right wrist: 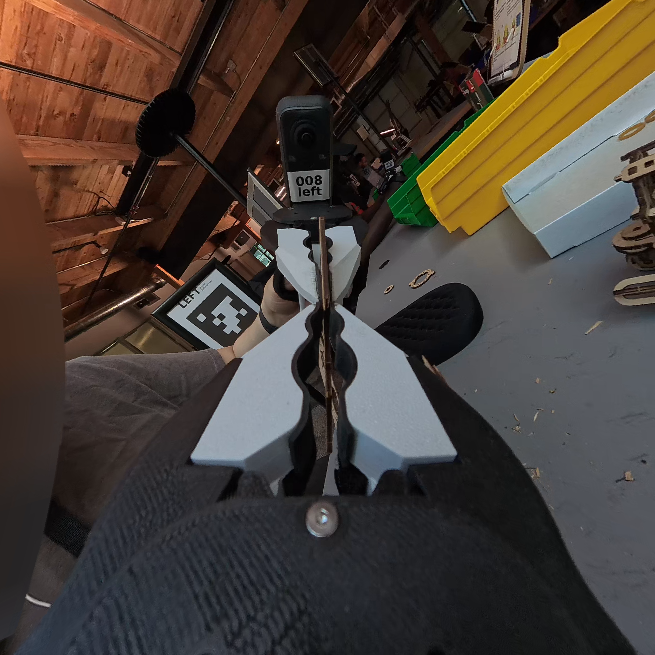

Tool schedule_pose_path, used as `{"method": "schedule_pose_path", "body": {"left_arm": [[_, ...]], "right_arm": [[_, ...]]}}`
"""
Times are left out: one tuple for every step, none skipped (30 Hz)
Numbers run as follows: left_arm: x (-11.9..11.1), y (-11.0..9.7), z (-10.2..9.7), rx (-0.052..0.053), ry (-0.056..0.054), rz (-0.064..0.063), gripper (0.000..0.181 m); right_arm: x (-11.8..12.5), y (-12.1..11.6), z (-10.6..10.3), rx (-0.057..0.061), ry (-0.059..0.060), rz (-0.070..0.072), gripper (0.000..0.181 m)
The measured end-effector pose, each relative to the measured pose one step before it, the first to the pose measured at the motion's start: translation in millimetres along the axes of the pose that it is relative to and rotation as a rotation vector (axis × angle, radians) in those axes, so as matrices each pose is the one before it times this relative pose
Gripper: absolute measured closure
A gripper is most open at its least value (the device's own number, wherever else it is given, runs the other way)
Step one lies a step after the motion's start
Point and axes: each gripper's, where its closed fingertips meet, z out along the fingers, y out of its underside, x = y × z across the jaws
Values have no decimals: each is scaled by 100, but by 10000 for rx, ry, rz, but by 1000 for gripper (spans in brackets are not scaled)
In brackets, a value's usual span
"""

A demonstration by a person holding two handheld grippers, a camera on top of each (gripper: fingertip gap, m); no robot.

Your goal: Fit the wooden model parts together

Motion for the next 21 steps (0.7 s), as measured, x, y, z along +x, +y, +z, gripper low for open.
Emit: {"method": "schedule_pose_path", "body": {"left_arm": [[-8,-34,28,4,-10,-17,181],[-9,-46,40,0,-32,6,181],[-34,-78,34,9,-86,49,181],[-82,-77,33,8,-133,91,181],[-24,-69,30,-9,-90,100,181],[8,-58,35,-3,-54,47,181],[3,-35,51,1,-39,6,181],[-22,-22,54,7,-20,-21,181],[-43,-3,51,3,-11,-39,181],[-66,54,41,-13,-1,-62,181],[-27,5,29,51,35,-18,181],[-10,-52,22,109,51,-41,181],[36,-57,39,86,84,-143,181],[56,-9,44,37,98,-128,181],[22,5,21,-3,85,-79,181],[-60,29,13,-16,34,-73,181],[-102,10,16,-8,3,-66,181],[-72,20,14,-25,27,-55,181],[-59,26,13,-45,38,-53,181],[-70,27,15,-49,9,-37,181],[-102,38,18,-42,-44,11,181]], "right_arm": [[38,-34,-28,37,2,11,181],[24,-79,-58,79,4,-23,181],[42,-166,-60,147,18,12,181],[69,-164,-58,138,24,42,178],[37,-145,-63,125,-16,85,178],[28,-73,-49,82,-48,128,179],[4,-50,-41,46,-66,149,180],[25,-45,-56,36,-55,127,180],[45,-17,-48,34,-24,72,180],[94,40,-35,-12,32,5,180],[40,21,-32,-8,17,-45,180],[0,-70,-21,50,24,-30,181],[-42,-56,-33,38,8,-79,181],[-62,-35,-55,15,-26,-49,181],[-43,8,-23,-4,-56,35,181],[51,21,-18,15,-26,102,181],[114,-8,-9,59,-6,154,181],[85,-2,-14,56,-30,160,181],[45,16,-17,35,-48,123,181],[68,16,-11,15,-4,86,181],[116,23,-10,6,48,40,181]]}}
